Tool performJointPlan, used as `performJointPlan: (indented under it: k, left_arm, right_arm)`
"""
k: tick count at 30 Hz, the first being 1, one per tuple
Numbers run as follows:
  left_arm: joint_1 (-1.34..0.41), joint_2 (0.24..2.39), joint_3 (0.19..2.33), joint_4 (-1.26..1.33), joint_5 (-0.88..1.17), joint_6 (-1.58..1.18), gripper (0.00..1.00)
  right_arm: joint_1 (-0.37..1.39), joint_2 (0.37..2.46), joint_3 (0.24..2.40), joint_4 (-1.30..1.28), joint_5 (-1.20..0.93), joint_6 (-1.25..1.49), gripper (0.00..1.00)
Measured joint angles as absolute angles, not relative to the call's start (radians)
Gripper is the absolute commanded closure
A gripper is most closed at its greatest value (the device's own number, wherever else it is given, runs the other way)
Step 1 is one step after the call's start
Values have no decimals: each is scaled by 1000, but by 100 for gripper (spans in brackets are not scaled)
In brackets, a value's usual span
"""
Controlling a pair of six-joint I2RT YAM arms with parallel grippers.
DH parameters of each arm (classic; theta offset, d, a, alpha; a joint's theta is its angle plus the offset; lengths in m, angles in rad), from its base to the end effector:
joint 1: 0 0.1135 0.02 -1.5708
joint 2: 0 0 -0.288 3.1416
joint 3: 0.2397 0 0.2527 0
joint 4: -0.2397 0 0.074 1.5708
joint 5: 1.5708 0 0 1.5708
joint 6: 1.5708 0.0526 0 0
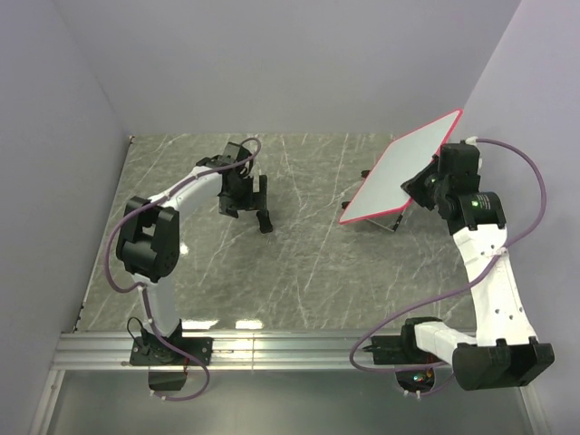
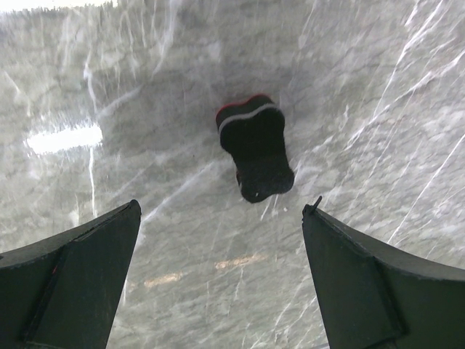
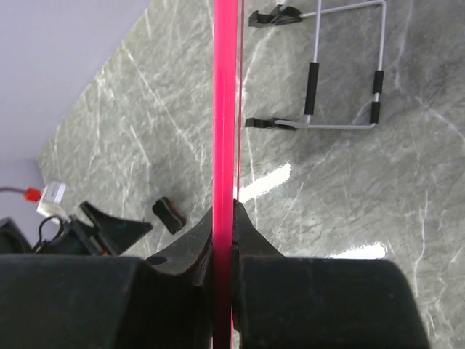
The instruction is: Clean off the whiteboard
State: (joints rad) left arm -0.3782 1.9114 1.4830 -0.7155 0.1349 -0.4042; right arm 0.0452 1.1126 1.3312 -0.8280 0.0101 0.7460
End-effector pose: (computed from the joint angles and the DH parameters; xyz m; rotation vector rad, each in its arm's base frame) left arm 0.3846 -0.1604 0.2228 0.0046 2.7704 -0.4019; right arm 0.2228 0.0095 0.4111 0.7655 2.0773 0.4346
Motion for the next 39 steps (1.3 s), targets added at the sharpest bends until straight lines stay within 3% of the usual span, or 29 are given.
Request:
performJointPlan:
  k: [12, 23, 29, 31, 32, 33, 35, 39]
  left_arm:
    - [-374, 1898, 1462, -715, 135, -403, 1]
    - [-363, 1898, 1462, -714, 135, -400, 0]
    - [-352, 1898, 1463, -714, 135, -400, 1]
    - [-348, 1898, 1464, -716, 134, -400, 0]
    - [-347, 1898, 1465, -716, 134, -400, 1]
    - [-346, 1898, 1467, -717, 134, -400, 1]
    - [-346, 1898, 1471, -718, 134, -400, 1]
    - [-346, 1898, 1477, -721, 133, -401, 0]
  right_arm:
    - [43, 1127, 1099, -679, 9, 791, 100]
    - [27, 1153, 1083, -603, 15, 787, 100]
    - [-49, 1135, 997, -499, -126, 743, 100]
    - [-71, 1139, 966, -450, -184, 733, 87]
    - [-76, 1140, 950, -426, -211, 727, 68]
    - [-79, 1142, 936, -404, -240, 723, 58]
    - [-69, 1147, 901, -401, -312, 694, 46]
    - [-60, 1149, 846, -460, -412, 657, 32]
